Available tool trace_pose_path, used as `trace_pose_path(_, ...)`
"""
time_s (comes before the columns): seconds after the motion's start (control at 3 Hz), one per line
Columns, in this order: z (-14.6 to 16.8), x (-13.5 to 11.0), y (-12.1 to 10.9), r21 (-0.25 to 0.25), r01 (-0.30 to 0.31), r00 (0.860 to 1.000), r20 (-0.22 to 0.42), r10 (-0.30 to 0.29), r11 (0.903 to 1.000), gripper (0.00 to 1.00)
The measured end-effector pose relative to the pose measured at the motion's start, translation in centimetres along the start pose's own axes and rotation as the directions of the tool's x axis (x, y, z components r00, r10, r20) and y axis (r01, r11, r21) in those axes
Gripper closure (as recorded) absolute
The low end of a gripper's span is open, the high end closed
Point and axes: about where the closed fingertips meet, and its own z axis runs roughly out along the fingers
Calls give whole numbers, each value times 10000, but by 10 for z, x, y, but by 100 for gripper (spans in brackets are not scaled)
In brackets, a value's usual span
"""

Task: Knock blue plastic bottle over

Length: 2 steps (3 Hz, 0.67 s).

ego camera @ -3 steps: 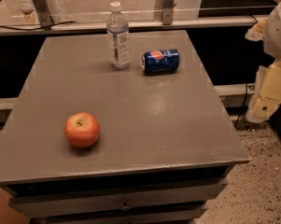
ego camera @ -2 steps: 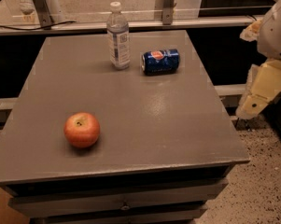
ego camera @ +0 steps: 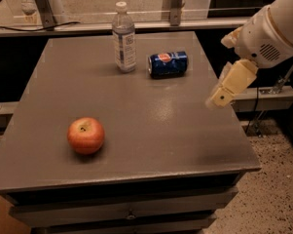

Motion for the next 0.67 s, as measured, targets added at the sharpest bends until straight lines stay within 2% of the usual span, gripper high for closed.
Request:
trace_pose_path(0.33,26,-28,-5,-435,-362,9885,1455,422,9984,0)
trace_pose_path(0.67,44,-74,-5,-1247,-39,9502,3088,425,9922,0)
